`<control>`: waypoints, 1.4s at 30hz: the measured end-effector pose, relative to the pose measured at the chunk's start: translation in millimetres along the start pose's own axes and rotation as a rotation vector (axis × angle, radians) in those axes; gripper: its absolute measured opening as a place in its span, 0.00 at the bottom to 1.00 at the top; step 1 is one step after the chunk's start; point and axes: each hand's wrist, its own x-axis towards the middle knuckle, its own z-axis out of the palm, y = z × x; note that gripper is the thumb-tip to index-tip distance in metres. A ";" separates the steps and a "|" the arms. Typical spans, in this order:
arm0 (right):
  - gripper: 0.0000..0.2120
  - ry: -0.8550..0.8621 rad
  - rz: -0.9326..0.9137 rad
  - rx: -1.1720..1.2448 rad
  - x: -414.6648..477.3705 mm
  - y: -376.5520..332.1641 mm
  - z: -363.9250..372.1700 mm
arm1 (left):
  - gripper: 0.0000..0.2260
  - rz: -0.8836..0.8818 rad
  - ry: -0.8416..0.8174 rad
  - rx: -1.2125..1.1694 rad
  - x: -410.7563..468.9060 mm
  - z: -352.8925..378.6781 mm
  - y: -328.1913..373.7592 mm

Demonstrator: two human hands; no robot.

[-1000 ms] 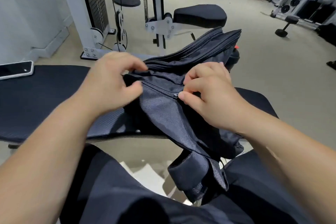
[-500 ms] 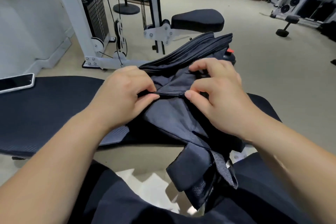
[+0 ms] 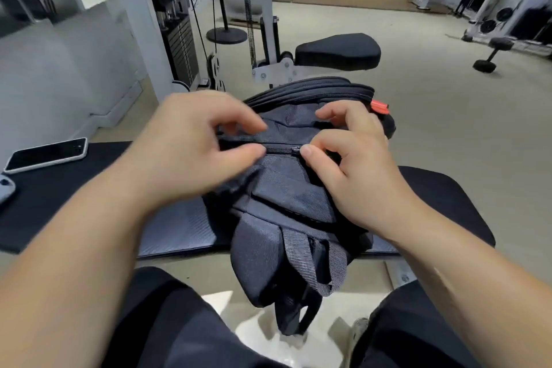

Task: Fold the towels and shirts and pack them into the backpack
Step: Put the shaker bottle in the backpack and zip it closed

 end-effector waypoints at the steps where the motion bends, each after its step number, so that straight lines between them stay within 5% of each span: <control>1: 0.14 0.001 -0.001 0.011 -0.1 0.0 0.1 | 0.11 0.071 -0.030 0.071 4.4 7.9 11.1; 8: 0.12 -0.008 0.027 -0.058 -5.5 12.5 -3.9 | 0.09 0.160 -0.069 0.384 21.9 58.0 24.9; 14: 0.13 -0.008 0.047 -0.130 -9.1 30.3 -9.0 | 0.07 0.163 -0.054 0.404 14.8 53.2 14.3; 20: 0.10 0.029 0.164 -0.054 -8.5 60.2 -29.6 | 0.08 -0.028 -0.056 0.477 -0.8 6.7 -21.4; 25: 0.15 0.000 0.071 0.006 -13.6 57.3 -14.4 | 0.07 -0.237 -0.190 0.323 14.6 -12.8 3.2; 29: 0.15 -0.031 0.081 0.107 -12.8 56.4 -14.7 | 0.11 -0.059 -0.231 0.275 41.7 9.1 56.1; 35: 0.15 -0.054 0.075 0.097 -13.4 57.5 -18.9 | 0.12 0.066 -0.443 0.645 68.1 66.7 77.0; 42: 0.14 -0.089 0.081 0.093 -15.3 71.7 -14.3 | 0.09 0.102 -0.362 0.598 48.1 62.4 60.8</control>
